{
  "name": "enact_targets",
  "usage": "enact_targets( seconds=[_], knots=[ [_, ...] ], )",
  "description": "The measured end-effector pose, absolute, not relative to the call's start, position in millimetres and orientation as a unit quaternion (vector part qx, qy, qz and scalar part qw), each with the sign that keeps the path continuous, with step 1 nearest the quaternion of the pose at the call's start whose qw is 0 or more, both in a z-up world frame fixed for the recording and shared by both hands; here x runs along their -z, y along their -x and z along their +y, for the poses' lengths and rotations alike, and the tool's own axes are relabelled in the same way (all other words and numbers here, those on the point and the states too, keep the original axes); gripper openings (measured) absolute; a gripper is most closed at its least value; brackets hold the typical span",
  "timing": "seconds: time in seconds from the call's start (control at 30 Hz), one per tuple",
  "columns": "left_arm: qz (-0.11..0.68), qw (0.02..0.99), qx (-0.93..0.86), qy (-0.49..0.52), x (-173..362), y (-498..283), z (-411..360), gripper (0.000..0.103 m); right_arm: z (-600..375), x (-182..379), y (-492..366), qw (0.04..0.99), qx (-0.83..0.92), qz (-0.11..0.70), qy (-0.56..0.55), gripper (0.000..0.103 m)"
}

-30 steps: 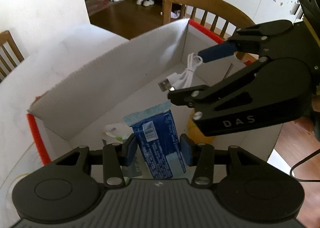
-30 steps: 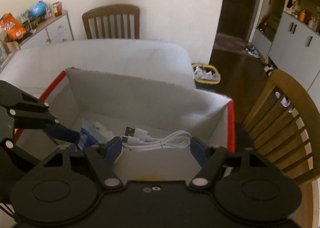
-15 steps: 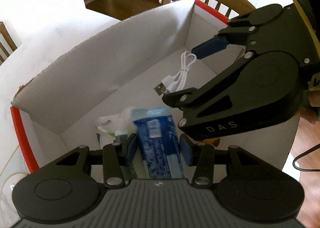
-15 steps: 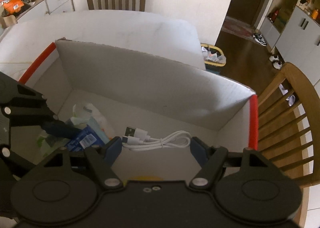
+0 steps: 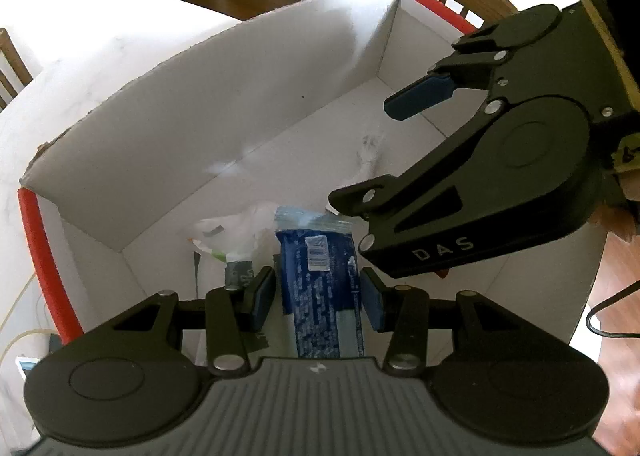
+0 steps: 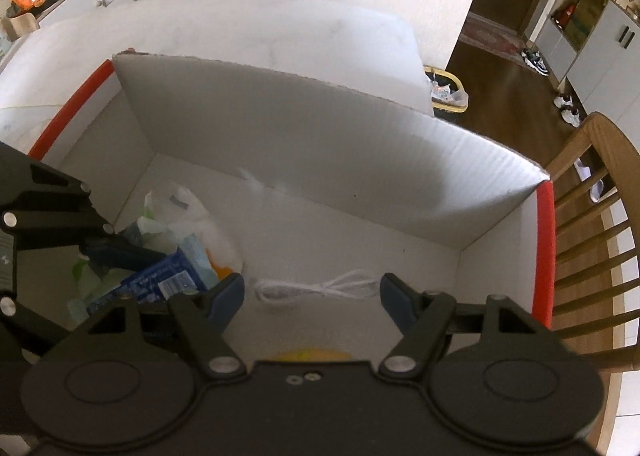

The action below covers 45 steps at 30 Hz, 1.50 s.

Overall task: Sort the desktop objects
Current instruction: 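Lower the packet and cable into the box and open both grippers, then lift both grippers out of the red box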

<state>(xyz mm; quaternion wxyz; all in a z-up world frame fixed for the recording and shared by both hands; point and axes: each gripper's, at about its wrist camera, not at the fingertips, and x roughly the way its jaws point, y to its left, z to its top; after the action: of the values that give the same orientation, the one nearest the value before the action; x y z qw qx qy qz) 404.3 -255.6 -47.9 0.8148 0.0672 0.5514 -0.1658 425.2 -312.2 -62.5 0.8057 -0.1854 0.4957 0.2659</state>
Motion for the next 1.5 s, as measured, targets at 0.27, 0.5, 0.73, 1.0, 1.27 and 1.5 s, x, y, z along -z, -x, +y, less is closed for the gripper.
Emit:
enact_targets(
  seconds=[0.27,0.5,0.73,1.0,1.27,1.5],
  knots=[
    [0.552,0.814,0.169,-0.069,40.0,-393.5,-255.0,0.051,-319.1,52.7,-424.8,0.812,-0.270,0.489,0.168,0.077],
    [0.544,0.817,0.178,-0.068,28.8,-379.9,-255.6,0.063,-325.3,36.9,-417.5,0.820,-0.276,0.478,0.150,0.083],
    [0.532,0.826,0.180,-0.056,10.9,-361.9,-247.8,0.064,-331.5,21.5,-407.8,0.825,-0.279,0.471,0.137,0.083],
    [0.514,0.838,0.179,-0.043,-5.7,-340.4,-248.2,0.064,-338.8,-0.1,-385.5,0.836,-0.282,0.456,0.121,0.083],
    [0.495,0.847,0.189,-0.037,-7.9,-331.1,-245.2,0.064,-338.4,-21.0,-353.7,0.844,-0.279,0.443,0.115,0.083],
    [0.474,0.858,0.195,-0.030,-15.9,-318.2,-231.4,0.065,-332.7,-38.2,-326.8,0.853,-0.270,0.434,0.108,0.083]
  ],
)
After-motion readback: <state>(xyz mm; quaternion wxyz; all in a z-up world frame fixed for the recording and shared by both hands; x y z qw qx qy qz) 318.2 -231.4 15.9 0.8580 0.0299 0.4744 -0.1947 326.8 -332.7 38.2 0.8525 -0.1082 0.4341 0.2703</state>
